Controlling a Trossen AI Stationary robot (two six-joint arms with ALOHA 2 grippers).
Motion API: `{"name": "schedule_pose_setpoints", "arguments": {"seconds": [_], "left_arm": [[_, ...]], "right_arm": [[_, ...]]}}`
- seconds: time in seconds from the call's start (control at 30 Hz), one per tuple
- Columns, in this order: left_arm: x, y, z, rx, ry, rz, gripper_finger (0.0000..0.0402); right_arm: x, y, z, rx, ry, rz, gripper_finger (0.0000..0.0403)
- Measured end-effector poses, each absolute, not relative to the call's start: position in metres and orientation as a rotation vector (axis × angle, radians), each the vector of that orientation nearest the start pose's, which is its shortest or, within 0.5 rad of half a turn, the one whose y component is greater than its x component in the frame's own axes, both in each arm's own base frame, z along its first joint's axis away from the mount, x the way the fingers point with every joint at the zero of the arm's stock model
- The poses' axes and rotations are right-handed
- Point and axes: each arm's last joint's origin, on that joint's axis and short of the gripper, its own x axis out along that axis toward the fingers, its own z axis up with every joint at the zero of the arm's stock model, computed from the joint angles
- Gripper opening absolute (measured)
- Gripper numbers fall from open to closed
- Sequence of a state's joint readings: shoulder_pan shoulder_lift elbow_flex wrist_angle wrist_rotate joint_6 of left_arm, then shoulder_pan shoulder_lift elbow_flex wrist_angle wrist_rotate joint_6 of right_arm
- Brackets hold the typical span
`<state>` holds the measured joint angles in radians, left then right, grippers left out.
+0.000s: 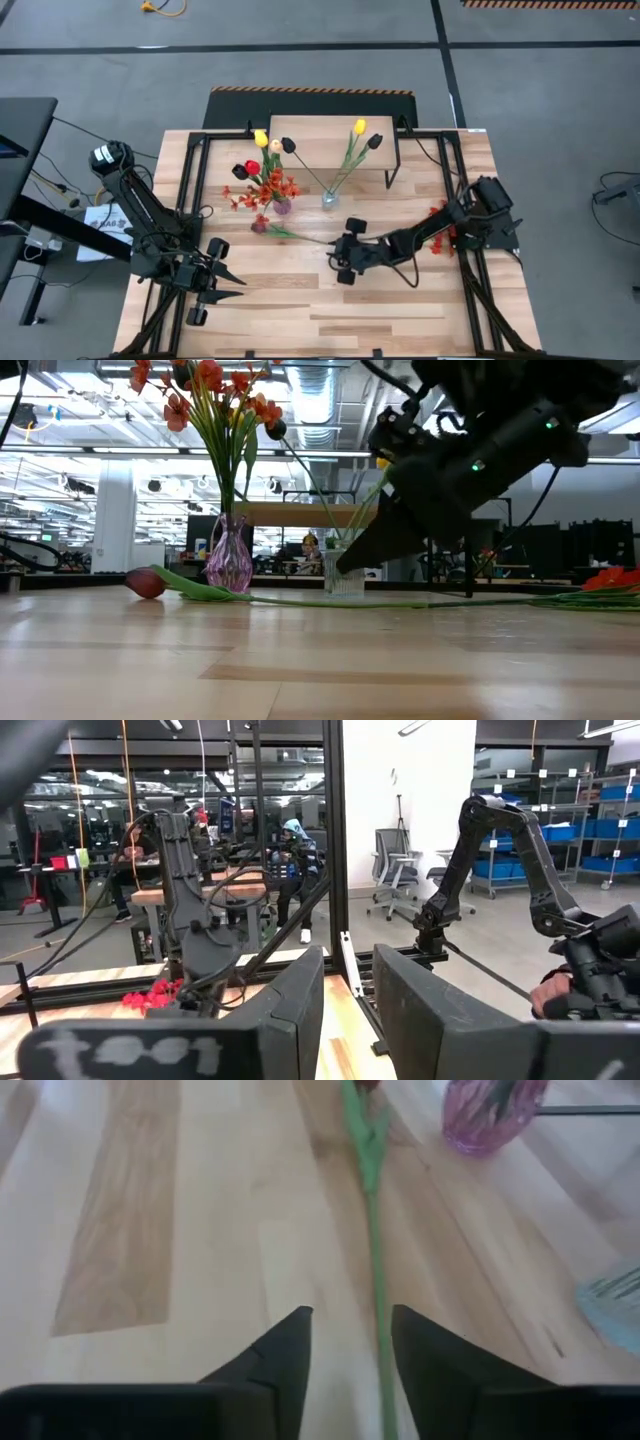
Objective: Pick and place flowers into a vace then onto a shelf
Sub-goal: Put the violet tulip into the transparent vase
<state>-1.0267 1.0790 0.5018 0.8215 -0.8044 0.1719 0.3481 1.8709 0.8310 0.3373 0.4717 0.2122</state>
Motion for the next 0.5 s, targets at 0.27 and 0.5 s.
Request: {"name": "schedule_pose_setpoints", "arguments": {"seconds": [0.27,0.5], "left_arm": [[0.131,-0.176,0.274,-0.023,-0.167,-0.207,0.0079],[0.131,-0.176,0.274,-0.023,-0.167,-0.207,0.0079]], "right_arm": [[0.331,0.091,0.11,-0.037,0.698,-0.132,0.0189],[0.328,0.079,0.103,-0.02,0.798,-0.142,0.0192]]}}
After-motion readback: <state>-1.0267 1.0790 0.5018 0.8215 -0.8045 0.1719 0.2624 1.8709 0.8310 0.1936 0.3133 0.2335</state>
